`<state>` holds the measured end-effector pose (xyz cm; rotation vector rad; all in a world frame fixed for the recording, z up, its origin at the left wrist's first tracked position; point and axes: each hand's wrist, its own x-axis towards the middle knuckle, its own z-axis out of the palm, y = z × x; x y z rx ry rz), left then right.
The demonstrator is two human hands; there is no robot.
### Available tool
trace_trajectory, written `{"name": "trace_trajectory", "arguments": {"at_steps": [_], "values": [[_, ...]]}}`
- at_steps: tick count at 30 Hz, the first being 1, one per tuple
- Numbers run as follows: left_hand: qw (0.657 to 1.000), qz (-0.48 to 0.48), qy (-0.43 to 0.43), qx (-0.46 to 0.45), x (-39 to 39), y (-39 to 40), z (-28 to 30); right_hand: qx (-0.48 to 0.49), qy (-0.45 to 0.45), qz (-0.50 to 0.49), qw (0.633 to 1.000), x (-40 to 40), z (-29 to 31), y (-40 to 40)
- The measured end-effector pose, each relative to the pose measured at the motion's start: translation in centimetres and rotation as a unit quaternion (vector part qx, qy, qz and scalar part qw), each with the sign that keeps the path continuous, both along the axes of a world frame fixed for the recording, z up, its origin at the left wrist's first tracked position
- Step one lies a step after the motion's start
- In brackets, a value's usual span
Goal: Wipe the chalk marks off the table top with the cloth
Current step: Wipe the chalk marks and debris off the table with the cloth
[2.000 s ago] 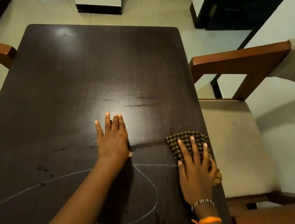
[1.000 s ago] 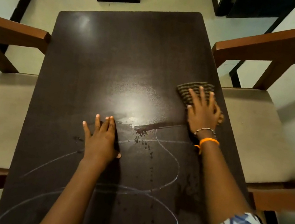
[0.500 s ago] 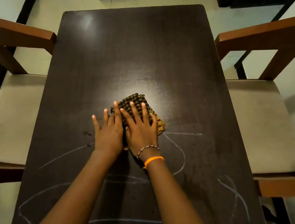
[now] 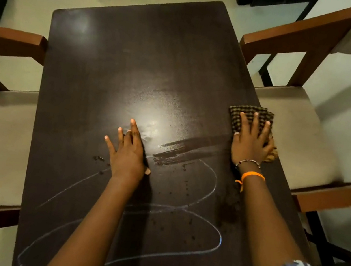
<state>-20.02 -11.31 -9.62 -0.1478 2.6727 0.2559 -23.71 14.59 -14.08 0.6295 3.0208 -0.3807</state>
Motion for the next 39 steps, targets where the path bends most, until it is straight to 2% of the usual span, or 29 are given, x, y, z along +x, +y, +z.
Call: {"name": "trace_trajectory", "arguments": {"at_steps": [4,7,11,13,16,19,21,24,27,30,33,37,39], "values": [[1.000,-0.008,-0.004,0.005,0.1,0.2,-0.1,-0.005,0.017,0.146,0.989,2.2,0.0,-10.7],[1.000,-0.011,0.014,-0.015,0.3,-0.1,-0.5,-0.032,-0.001,0.279,0.960,4.1,-0.3,-17.6],[1.000,-0.009,0.017,0.011,2.4,-0.5,0.4,-0.031,0.016,0.342,0.939,4.4,0.3,-15.0],[1.000,-0.022,0.001,0.018,2.8,-0.3,0.7,-0.017,0.015,0.325,0.946,4.0,0.3,-11.4],[0.999,-0.045,-0.006,0.023,3.1,0.2,0.5,0.001,0.012,0.192,0.981,3.6,0.3,-3.7],[0.999,-0.041,0.004,0.023,3.5,0.1,0.3,0.009,-0.001,0.069,0.998,3.9,0.6,2.9],[0.999,-0.040,0.013,0.021,3.4,0.0,0.2,0.007,-0.014,0.027,1.000,4.0,0.6,3.9],[0.999,-0.040,0.022,0.025,3.5,0.0,0.2,0.017,-0.010,0.001,1.000,4.5,0.5,0.5],[0.998,-0.039,0.029,0.041,3.5,-0.1,-0.2,0.016,0.001,0.044,0.999,5.6,0.2,-5.7],[0.996,-0.041,0.034,0.078,4.1,-0.8,-0.3,0.008,0.019,0.139,0.990,7.1,0.1,-13.7],[0.994,-0.033,0.058,0.085,4.9,-3.0,-0.3,0.004,-0.018,0.235,0.972,8.6,0.7,-19.1],[0.997,0.013,0.045,0.054,5.9,-7.3,0.4,0.033,0.010,0.344,0.938,6.9,0.7,-17.0],[0.997,0.031,0.045,0.052,6.2,-9.2,0.6,0.053,0.028,0.332,0.942,5.0,0.5,-14.4]]}}
